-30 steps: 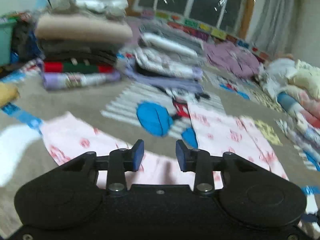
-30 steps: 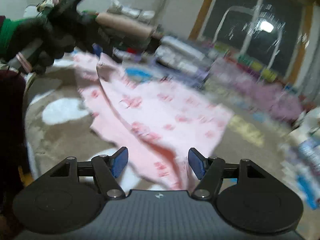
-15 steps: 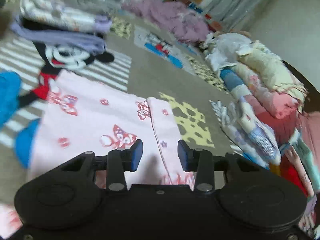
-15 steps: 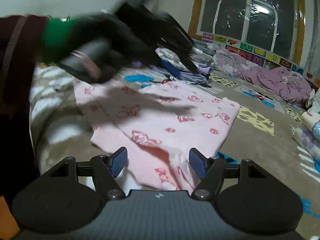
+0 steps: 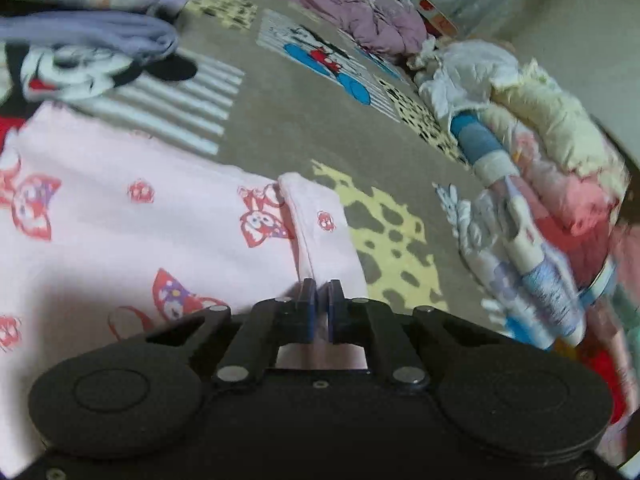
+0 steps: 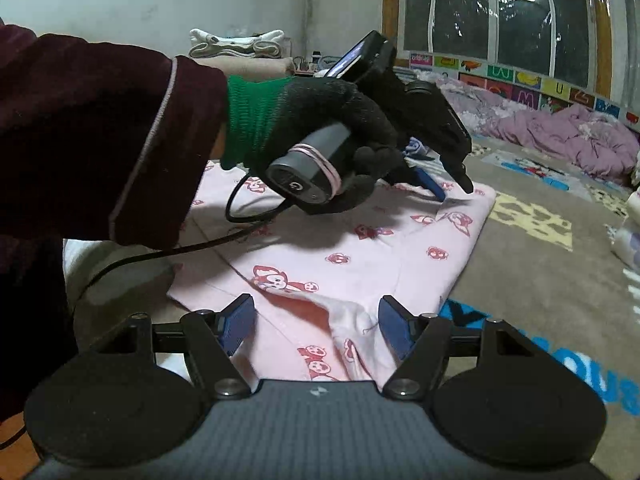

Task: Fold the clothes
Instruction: 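Open the left gripper and lift it off the folded garment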

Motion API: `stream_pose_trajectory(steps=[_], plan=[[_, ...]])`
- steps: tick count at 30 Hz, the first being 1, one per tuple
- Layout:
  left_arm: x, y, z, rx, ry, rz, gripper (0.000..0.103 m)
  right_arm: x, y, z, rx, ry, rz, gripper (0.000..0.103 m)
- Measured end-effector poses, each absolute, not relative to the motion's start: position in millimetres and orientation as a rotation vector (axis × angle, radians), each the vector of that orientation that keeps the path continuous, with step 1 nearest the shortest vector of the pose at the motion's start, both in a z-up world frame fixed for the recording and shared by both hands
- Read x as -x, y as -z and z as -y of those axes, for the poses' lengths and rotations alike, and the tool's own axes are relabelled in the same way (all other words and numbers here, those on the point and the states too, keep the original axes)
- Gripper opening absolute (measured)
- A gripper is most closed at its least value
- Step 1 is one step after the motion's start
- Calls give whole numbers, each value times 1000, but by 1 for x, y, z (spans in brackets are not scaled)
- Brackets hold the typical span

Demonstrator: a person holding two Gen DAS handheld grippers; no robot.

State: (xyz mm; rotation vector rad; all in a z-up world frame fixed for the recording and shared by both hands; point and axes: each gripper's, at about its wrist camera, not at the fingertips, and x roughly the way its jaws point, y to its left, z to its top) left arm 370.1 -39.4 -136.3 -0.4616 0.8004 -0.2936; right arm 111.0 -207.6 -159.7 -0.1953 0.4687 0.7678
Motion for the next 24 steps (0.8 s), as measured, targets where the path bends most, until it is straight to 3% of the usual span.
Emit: stream_pose_trajectory(steps=[3, 9, 18, 22, 24], plan=[[-368, 109, 49, 318, 302, -749, 2, -114, 161, 208, 184, -786, -500, 72], [-386, 127, 56, 173, 249, -853, 5, -116, 161, 210, 168, -820, -528, 73], [-368, 98, 65, 125, 266, -706, 5, -110, 153, 213, 158, -815, -482, 72], [-379, 111, 83, 72, 285, -731, 5, -111, 152, 216, 142, -797, -464, 72], [-395, 130, 87, 30, 248, -830, 5, -113, 154, 213, 147, -805, -489, 72]])
